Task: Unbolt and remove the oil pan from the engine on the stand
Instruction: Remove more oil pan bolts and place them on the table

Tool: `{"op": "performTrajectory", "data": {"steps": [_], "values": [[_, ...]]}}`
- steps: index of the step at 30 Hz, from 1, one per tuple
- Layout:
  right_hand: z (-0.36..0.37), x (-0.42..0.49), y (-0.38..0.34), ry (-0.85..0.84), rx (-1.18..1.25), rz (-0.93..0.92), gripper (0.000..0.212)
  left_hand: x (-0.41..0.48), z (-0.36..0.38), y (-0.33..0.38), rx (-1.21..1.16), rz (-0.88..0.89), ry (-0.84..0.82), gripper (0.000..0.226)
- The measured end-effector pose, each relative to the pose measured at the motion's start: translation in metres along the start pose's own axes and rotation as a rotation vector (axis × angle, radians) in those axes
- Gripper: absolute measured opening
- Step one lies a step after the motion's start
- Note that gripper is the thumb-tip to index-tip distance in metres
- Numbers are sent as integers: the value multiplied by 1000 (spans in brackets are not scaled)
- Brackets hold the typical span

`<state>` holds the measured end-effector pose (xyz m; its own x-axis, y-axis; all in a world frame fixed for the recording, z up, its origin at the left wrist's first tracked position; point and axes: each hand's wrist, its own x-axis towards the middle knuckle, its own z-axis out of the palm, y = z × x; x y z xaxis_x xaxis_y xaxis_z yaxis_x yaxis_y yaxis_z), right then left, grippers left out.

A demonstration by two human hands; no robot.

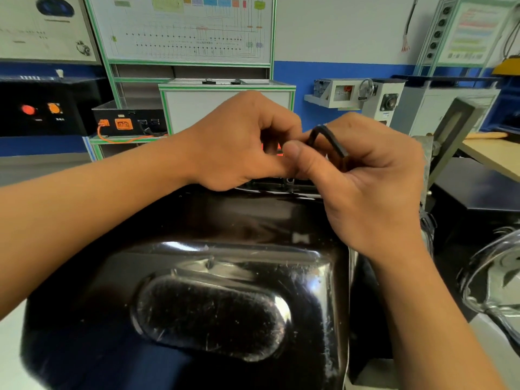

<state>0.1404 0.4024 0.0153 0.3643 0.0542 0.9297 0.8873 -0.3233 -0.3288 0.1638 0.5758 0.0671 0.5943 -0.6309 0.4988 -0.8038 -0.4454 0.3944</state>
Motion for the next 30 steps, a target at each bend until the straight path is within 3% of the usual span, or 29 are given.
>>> {"op": "performTrajectory", "data": {"steps": [2, 4, 8, 11, 15, 18, 20, 24, 28, 30], "values": [[-2, 0, 1, -45, -27, -12, 12, -1, -2, 2, -44, 1, -58, 6], [-3, 0, 2, -99, -36, -21, 8, -1, -3, 2, -62, 2, -82, 30], [-3, 1, 1, -167, -58, -17, 23, 1, -1, 0, -97, -15, -55, 25], [-1, 2, 1, -118, -50, 2, 19, 1, 1, 1, -111, -1, 3, 6], [0, 1, 0, 1, -16, -12, 11, 2, 2, 0, -82, 4, 33, 29], [-1, 0, -2, -14, -39, -32, 12, 2, 2, 2, -40, 26, 21, 29], [-3, 1, -2, -52, -71, -29, 7, 2, 2, 2, -66, 41, 5, 11], [-5, 0, -1, -116, -98, -9, 13, 1, -1, 2, -70, 36, -57, 38], [-1, 0, -1, -67, -71, 16, 12, 1, 0, 0, -48, -6, -11, 7], [0, 0, -1, -22, -52, -7, 12, 1, 2, 0, -26, 10, 19, 19]]}}
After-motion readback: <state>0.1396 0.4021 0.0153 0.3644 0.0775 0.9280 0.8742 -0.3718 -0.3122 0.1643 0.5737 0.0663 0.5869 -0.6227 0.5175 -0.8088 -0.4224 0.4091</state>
